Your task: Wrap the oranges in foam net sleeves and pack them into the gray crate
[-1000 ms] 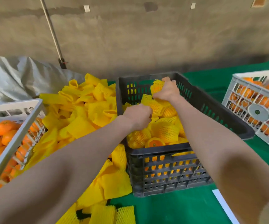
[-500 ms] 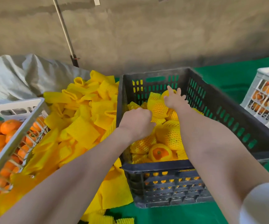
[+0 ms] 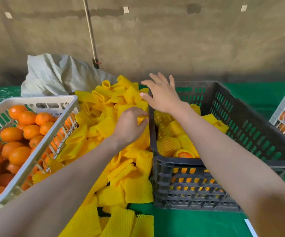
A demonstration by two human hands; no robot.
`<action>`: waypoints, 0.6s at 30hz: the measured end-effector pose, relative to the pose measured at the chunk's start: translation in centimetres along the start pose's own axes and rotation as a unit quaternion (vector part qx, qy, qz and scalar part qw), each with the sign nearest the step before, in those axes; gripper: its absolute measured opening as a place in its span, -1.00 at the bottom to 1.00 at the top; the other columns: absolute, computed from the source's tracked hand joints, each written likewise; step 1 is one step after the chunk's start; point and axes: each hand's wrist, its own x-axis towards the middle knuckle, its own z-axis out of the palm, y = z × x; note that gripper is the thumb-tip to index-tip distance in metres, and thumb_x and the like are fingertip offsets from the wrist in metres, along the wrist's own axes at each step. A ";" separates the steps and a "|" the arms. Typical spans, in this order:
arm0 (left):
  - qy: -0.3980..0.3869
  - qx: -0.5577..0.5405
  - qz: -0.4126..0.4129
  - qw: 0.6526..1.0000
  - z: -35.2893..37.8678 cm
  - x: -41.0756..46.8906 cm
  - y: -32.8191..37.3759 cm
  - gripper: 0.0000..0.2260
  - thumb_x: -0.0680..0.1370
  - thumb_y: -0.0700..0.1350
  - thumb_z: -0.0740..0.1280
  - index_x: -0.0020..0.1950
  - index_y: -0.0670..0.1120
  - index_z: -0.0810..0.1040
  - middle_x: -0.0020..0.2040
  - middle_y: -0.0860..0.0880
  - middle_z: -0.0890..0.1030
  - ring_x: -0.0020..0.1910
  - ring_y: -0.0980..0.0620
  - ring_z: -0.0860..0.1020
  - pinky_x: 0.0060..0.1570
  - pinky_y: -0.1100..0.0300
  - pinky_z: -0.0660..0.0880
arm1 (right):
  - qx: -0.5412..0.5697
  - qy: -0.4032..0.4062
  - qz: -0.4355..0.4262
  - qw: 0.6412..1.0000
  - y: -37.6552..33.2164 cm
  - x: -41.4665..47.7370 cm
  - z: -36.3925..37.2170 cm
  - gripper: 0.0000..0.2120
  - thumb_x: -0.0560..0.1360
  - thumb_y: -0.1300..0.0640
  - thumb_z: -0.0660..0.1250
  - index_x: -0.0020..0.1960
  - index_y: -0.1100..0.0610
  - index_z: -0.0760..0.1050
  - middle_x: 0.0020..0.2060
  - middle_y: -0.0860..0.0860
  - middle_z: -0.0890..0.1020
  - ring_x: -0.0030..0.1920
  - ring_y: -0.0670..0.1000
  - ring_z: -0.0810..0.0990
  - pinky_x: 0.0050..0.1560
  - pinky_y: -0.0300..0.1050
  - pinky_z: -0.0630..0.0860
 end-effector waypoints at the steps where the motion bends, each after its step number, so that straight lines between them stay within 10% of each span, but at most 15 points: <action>1: 0.001 0.003 -0.021 1.000 -1.1 -0.5 -0.8 -0.83 0.51 -0.19 0.38 0.07 -0.18 0.65 0.08 -0.12 0.65 0.08 -0.09 0.56 0.04 0.19 0.41 | 0.010 0.007 -0.020 1.000 -1.9 -0.8 -0.3 -0.51 0.56 -0.15 0.16 0.43 0.00 0.27 0.51 0.08 0.14 0.51 0.15 0.02 0.44 0.25 -0.14; 12: 0.025 0.020 -0.153 0.988 -12.1 -8.1 -9.3 -0.82 0.51 -0.28 0.36 0.09 -0.21 0.63 0.05 -0.14 0.66 -0.07 -0.02 0.58 -0.17 0.38 0.33 | 0.167 -0.192 -0.088 0.963 -17.4 -8.8 7.6 -0.44 0.51 0.06 0.32 0.42 0.23 0.23 0.37 0.18 0.35 0.39 0.16 0.29 0.34 0.03 0.27; 18: 0.016 0.024 -0.149 0.988 -15.0 -11.0 -11.4 -0.80 0.55 -0.28 0.29 0.14 -0.18 0.62 0.08 -0.11 0.65 0.04 -0.06 0.60 -0.10 0.31 0.40 | 0.170 -0.255 -0.090 0.948 -23.2 -11.6 13.5 -0.19 0.41 -0.17 0.39 0.46 0.21 0.14 0.38 0.21 0.34 0.35 0.19 0.35 0.24 0.06 0.37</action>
